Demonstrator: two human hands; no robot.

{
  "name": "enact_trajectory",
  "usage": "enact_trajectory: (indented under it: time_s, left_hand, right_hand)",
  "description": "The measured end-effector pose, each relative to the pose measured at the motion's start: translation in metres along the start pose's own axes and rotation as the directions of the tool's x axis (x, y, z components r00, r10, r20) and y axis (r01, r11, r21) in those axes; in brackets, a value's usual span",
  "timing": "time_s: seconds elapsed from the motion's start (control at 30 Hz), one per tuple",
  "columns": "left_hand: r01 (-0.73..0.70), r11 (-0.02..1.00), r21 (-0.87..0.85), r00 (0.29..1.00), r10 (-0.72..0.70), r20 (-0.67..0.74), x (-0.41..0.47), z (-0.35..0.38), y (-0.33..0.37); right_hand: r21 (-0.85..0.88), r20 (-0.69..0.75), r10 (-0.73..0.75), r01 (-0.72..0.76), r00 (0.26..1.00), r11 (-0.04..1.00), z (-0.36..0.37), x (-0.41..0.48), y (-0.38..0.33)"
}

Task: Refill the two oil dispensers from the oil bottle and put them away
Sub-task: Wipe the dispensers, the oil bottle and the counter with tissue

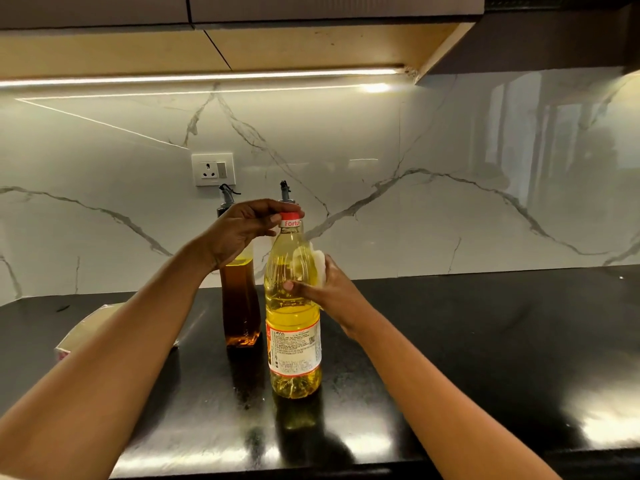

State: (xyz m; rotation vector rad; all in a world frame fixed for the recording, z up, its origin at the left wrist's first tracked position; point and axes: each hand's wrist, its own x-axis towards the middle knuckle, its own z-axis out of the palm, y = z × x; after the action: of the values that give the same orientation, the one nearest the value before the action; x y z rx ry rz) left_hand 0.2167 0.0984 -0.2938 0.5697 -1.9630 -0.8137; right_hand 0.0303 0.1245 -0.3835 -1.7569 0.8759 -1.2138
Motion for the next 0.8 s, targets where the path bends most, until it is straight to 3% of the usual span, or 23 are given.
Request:
enact_trajectory:
  time_s: [0.07, 0.13, 0.2, 0.27, 0.37, 0.47, 0.53, 0.6, 0.7, 0.8]
  left_hand:
    - [0.040, 0.990, 0.137, 0.991, -0.021, -0.136, -0.001, 0.004, 0.009]
    - [0.095, 0.921, 0.378, 0.962, 0.013, -0.273, 0.001, 0.012, 0.019]
    - [0.149, 0.810, 0.567, 0.938, 0.067, -0.341, 0.003, 0.020, 0.028]
    - [0.197, 0.748, 0.634, 0.925, 0.072, -0.373, 0.003, 0.027, 0.036]
    - [0.225, 0.765, 0.603, 0.922, 0.034, -0.386, 0.002, 0.024, 0.038]
    - [0.201, 0.815, 0.543, 0.931, 0.014, -0.366, -0.003, 0.018, 0.037]
    - [0.194, 0.857, 0.478, 0.934, -0.013, -0.356, -0.007, 0.015, 0.035]
    - [0.196, 0.895, 0.401, 0.933, -0.045, -0.356, -0.010, 0.011, 0.033]
    - [0.190, 0.915, 0.357, 0.941, -0.066, -0.333, -0.013, 0.006, 0.032]
    - [0.179, 0.919, 0.352, 0.946, -0.062, -0.319, -0.013, 0.006, 0.032]
  right_hand:
    - [-0.049, -0.057, -0.018, 0.016, 0.998, 0.999, 0.006, 0.001, 0.001]
    - [-0.135, -0.141, -0.057, 0.038, 0.988, 0.990, 0.014, 0.001, 0.002]
    - [-0.224, -0.243, -0.119, 0.064, 0.963, 0.973, 0.024, -0.004, 0.003]
    - [-0.284, -0.321, -0.178, 0.085, 0.930, 0.955, 0.033, -0.012, 0.004]
    - [-0.290, -0.296, -0.130, 0.040, 0.946, 0.956, 0.040, -0.029, 0.016]
    - [-0.142, -0.158, 0.139, -0.161, 0.978, 0.977, 0.046, -0.048, 0.048]
    - [-0.006, -0.054, 0.315, -0.316, 0.948, 0.949, 0.050, -0.060, 0.061]
    - [0.101, 0.034, 0.395, -0.396, 0.918, 0.913, 0.050, -0.063, 0.057]
    - [0.174, 0.011, 0.328, -0.325, 0.945, 0.930, 0.046, -0.048, 0.021]
    - [0.129, -0.099, 0.102, -0.089, 0.990, 0.988, 0.042, -0.023, -0.032]
